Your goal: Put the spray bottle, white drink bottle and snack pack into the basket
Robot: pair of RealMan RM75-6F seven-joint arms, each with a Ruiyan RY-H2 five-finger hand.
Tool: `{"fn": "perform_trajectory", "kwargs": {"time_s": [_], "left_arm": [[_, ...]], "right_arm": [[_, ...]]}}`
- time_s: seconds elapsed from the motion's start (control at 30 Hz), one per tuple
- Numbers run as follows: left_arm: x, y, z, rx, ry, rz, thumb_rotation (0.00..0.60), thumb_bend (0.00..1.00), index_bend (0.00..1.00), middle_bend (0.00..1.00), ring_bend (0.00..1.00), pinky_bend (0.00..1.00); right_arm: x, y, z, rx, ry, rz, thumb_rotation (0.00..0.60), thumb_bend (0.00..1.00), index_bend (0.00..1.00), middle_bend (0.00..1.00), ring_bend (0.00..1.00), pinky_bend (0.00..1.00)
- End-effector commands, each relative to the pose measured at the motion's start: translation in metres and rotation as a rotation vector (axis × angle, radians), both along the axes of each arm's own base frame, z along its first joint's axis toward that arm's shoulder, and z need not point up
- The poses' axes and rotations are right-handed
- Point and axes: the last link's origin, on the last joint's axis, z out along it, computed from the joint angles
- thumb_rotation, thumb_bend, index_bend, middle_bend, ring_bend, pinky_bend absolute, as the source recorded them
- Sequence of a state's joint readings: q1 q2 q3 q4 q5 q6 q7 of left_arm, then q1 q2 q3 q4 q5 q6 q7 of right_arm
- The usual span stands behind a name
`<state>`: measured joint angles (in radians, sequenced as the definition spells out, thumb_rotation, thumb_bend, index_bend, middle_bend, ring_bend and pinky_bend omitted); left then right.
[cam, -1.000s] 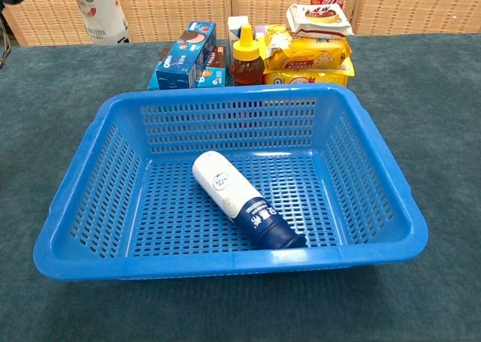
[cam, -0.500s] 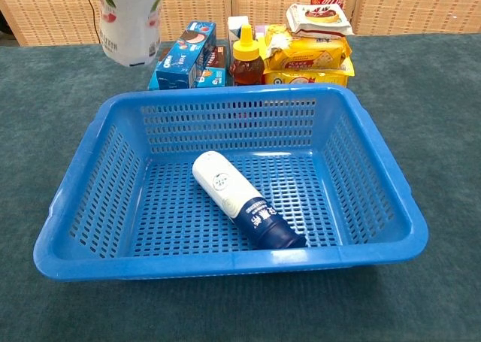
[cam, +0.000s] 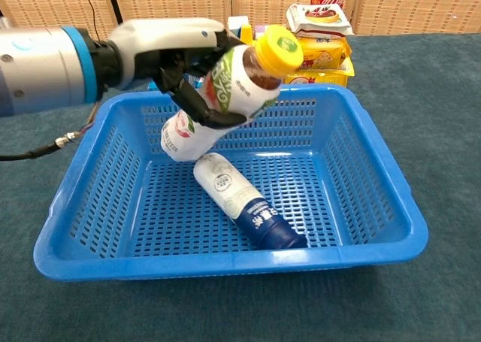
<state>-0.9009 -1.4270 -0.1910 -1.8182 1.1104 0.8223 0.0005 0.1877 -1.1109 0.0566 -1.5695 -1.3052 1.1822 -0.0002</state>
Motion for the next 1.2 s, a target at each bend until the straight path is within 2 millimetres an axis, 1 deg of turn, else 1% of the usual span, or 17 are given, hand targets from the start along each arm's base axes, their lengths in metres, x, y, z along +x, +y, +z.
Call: {"fn": "perform_trajectory", "kwargs": {"time_s": [0.03,0.07,0.13,0.17,0.23,0.27,0.3,0.33,0.37,0.43,0.5,0.67,0.8,0.87,0.97,1.1,1.2], "left_arm": [[0.003,0.002,-0.018,0.017,0.036,0.001,0.600,0.83,0.73,0.63,0.54,0.61],[0.002,0.003,-0.019,0.029,0.044,0.002,0.600,0.82,0.71,0.60,0.52,0.60],[0.001,0.003,-0.022,0.039,0.066,0.001,0.600,0.80,0.53,0.43,0.38,0.49],[0.001,0.003,-0.022,0.040,0.075,0.001,0.600,0.78,0.37,0.27,0.25,0.40],[0.001,0.002,-0.022,0.036,0.076,0.007,0.600,0.74,0.11,0.05,0.06,0.26],[0.002,0.002,-0.021,0.033,0.068,0.009,0.600,0.71,0.03,0.01,0.01,0.20],[0.002,0.001,-0.021,0.027,0.060,0.010,0.600,0.69,0.00,0.00,0.00,0.14],[0.002,0.000,-0.019,0.022,0.049,0.010,0.600,0.66,0.00,0.00,0.00,0.10],[0.001,0.000,-0.017,0.020,0.042,0.009,0.600,0.61,0.00,0.00,0.00,0.04],[0.003,-0.001,-0.009,0.036,0.001,-0.002,0.589,0.52,0.00,0.00,0.00,0.01],[0.001,-0.003,0.000,0.058,-0.042,-0.009,0.550,0.42,0.00,0.00,0.00,0.00],[-0.009,-0.005,0.025,0.090,-0.106,-0.016,0.522,0.36,0.00,0.00,0.00,0.00],[-0.024,-0.009,0.048,0.082,-0.094,-0.032,0.500,0.23,0.00,0.00,0.00,0.00],[-0.032,-0.008,0.056,0.096,-0.046,-0.048,0.500,0.21,0.00,0.00,0.00,0.00],[-0.037,-0.008,0.055,0.079,0.000,-0.045,0.500,0.16,0.00,0.00,0.00,0.00],[-0.032,-0.007,0.054,0.086,-0.054,-0.031,0.498,0.14,0.00,0.00,0.00,0.00],[-0.033,-0.004,0.066,0.136,-0.101,-0.031,0.497,0.14,0.00,0.00,0.00,0.00]], "right_arm": [[-0.001,0.000,0.001,-0.001,0.000,-0.003,0.600,0.00,0.00,0.00,0.00,0.00],[-0.001,0.000,0.001,-0.002,-0.001,-0.005,0.600,0.00,0.00,0.00,0.00,0.00],[-0.002,-0.001,0.001,-0.002,-0.001,-0.008,0.600,0.00,0.00,0.00,0.00,0.00],[-0.002,-0.001,0.001,-0.001,0.000,-0.009,0.600,0.00,0.00,0.00,0.00,0.00],[-0.003,-0.001,0.001,0.001,0.000,-0.010,0.600,0.00,0.00,0.00,0.00,0.00],[-0.003,-0.001,0.000,0.002,0.001,-0.010,0.600,0.00,0.00,0.00,0.00,0.00],[-0.003,-0.001,0.000,0.003,0.002,-0.010,0.600,0.00,0.00,0.00,0.00,0.00],[-0.002,-0.001,0.000,0.004,0.002,-0.010,0.600,0.00,0.00,0.00,0.00,0.00],[-0.002,-0.001,0.000,0.004,0.002,-0.010,0.600,0.00,0.00,0.00,0.00,0.00],[-0.002,-0.001,0.000,0.004,0.003,-0.010,0.600,0.00,0.00,0.00,0.00,0.00],[-0.002,-0.001,0.000,0.004,0.004,-0.011,0.600,0.00,0.00,0.00,0.00,0.00],[-0.001,0.000,-0.001,0.008,0.010,-0.008,0.600,0.00,0.00,0.00,0.00,0.00],[0.000,0.001,-0.004,0.014,0.018,-0.005,0.600,0.00,0.00,0.00,0.00,0.00],[0.002,0.001,-0.005,0.016,0.021,-0.002,0.600,0.00,0.00,0.00,0.00,0.00],[0.003,0.001,-0.007,0.021,0.026,0.004,0.600,0.00,0.00,0.00,0.00,0.00],[0.005,0.001,-0.008,0.026,0.033,0.012,0.600,0.00,0.00,0.00,0.00,0.00],[0.003,0.001,-0.008,0.027,0.035,0.009,0.600,0.00,0.00,0.00,0.00,0.00]]}}
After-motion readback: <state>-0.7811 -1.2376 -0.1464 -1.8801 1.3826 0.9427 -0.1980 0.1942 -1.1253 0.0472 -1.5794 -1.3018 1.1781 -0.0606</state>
